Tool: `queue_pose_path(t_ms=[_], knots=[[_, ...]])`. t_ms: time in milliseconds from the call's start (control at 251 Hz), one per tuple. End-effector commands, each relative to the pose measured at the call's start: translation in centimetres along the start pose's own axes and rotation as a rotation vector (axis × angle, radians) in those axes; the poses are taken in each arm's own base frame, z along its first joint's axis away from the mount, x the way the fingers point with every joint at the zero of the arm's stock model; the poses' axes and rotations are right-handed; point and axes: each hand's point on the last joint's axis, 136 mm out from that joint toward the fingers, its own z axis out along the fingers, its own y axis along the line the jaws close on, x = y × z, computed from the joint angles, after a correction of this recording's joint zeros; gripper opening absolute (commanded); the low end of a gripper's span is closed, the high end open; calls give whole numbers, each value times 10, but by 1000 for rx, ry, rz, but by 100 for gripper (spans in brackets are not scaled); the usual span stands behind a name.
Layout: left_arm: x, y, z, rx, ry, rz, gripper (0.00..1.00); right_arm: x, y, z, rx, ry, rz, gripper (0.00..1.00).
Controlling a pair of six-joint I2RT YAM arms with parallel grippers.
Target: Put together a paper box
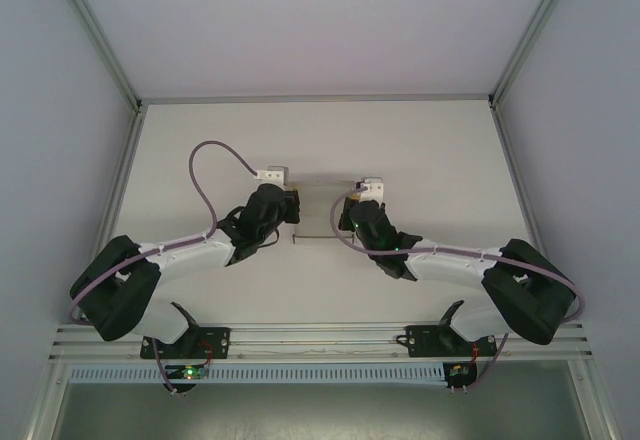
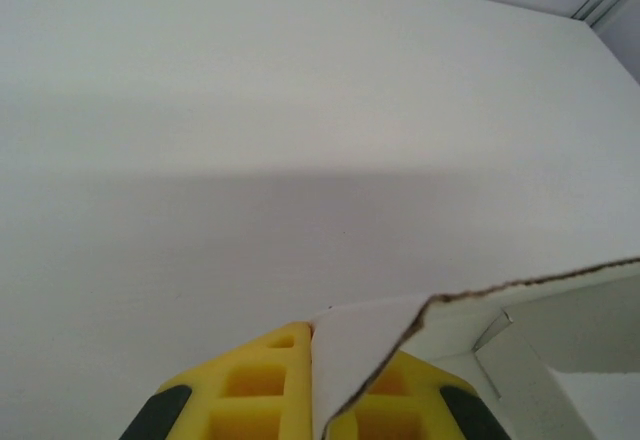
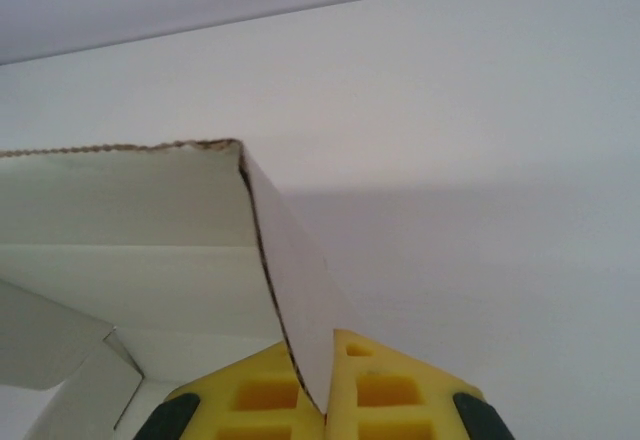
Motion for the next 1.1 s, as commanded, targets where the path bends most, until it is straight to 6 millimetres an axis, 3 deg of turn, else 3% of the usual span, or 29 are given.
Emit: queue_pose_path(t_ms=[0,223,387,531,766,1046,1097], knots=[[5,-37,-9,153,-30,2,0,8,30,-10,-134,-14,38,0],[30,-35,-15,164,-38,-37,1,30,29,-18,-123,-15,88,0],[11,-54,-9,176,-33,-67,0,24,40,-11,-92,17,113,0],[7,-53,-8,159,-38,-92,0,16,40,-15,-69,13,135,0],[29,-46,-8,194,-25,-130,0,36,25,-17,-56,43,177,0],[61,-39,-18,209,9,-55,0,67,15,-20,-48,76,137,0],[66,-39,-21,205,16,-31,5,69,13,-24,-49,61,106,0]])
